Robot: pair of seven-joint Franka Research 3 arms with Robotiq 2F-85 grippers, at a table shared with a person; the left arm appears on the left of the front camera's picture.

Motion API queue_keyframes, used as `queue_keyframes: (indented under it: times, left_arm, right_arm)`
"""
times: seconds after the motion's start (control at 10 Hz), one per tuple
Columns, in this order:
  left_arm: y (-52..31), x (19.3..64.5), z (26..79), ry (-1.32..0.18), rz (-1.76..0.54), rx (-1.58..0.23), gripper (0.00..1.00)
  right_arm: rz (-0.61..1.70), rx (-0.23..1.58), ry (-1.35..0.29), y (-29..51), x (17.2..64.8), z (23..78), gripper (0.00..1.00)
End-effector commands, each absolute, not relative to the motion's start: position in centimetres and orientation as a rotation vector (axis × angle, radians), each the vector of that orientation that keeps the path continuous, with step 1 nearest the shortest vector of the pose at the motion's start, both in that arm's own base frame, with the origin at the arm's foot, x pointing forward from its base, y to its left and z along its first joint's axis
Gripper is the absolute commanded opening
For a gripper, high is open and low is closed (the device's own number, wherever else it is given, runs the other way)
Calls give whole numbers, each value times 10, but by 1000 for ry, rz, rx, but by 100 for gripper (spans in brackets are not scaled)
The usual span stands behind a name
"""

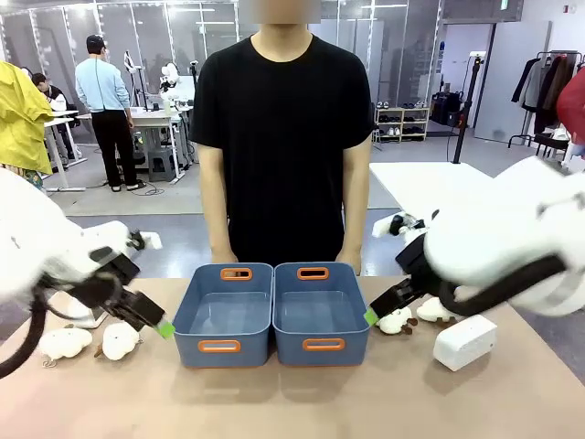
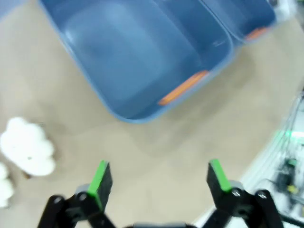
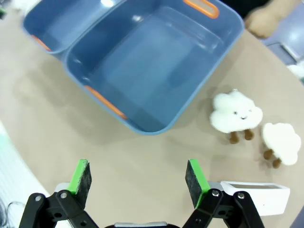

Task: Sort the digital clocks into the basket.
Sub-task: Pick up the Digital clock from the table and place it into the empty Plastic storage basket.

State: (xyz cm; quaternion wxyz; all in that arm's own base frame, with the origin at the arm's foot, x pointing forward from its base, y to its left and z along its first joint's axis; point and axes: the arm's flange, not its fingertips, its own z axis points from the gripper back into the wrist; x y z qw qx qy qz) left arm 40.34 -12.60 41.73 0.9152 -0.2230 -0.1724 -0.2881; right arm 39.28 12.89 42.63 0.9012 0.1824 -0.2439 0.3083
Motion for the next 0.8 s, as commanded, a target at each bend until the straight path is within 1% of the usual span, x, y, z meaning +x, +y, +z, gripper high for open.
queue_keyframes:
  times: [0.0,0.1,0.2,0.3,0.4,0.5,0.6,0.7]
  left_arm:
    - [-72,429,421,-285,-532,-711,100]
    - [-58,435,419,-287,-564,-860,100]
    - [-40,428,415,-289,-544,-986,100]
    - [-18,421,412,-353,-527,-1045,100]
    - [12,417,408,-468,-520,-1105,100]
    - [54,402,402,-570,-489,-1149,100]
    - [93,391,394,-625,-449,-1166,100]
    - [129,375,385,-679,-343,-1181,100]
  right_arm:
    - [653,619,-456,84,409,426,100]
    - [630,756,-458,66,413,427,100]
    - [544,916,-477,42,409,426,100]
    - [481,1047,-487,16,402,425,100]
    - [385,1126,-482,-15,392,425,100]
    - [271,1166,-460,-50,374,421,100]
    - [184,1175,-453,-82,355,419,100]
    - [69,1162,-456,-117,332,414,100]
